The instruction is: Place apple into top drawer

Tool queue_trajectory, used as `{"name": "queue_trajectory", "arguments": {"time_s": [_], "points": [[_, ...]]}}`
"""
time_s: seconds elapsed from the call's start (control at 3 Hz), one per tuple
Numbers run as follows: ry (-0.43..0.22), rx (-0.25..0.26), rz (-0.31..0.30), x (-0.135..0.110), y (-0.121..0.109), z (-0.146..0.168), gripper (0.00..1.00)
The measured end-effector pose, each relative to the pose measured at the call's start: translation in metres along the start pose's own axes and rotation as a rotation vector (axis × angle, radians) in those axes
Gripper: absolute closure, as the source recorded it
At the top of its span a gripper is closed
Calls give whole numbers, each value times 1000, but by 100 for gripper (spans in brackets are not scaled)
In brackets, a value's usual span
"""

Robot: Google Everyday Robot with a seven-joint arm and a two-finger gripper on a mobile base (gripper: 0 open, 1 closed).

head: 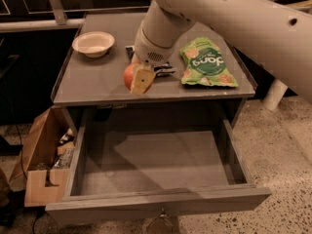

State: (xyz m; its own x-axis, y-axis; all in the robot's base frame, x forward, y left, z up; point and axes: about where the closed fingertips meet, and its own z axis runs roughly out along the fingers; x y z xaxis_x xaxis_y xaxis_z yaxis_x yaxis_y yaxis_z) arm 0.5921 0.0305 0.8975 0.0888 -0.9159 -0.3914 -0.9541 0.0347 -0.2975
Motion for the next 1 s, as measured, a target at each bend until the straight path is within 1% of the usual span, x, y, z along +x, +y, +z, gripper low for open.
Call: {"name": "queue_trajectory", "arguments": {"time_s": [0.33,0.67,1.0], "points": [[12,12,105,35,45,2,100],[-10,42,140,44,59,0,100],[-1,48,149,48,56,1,100]]}}
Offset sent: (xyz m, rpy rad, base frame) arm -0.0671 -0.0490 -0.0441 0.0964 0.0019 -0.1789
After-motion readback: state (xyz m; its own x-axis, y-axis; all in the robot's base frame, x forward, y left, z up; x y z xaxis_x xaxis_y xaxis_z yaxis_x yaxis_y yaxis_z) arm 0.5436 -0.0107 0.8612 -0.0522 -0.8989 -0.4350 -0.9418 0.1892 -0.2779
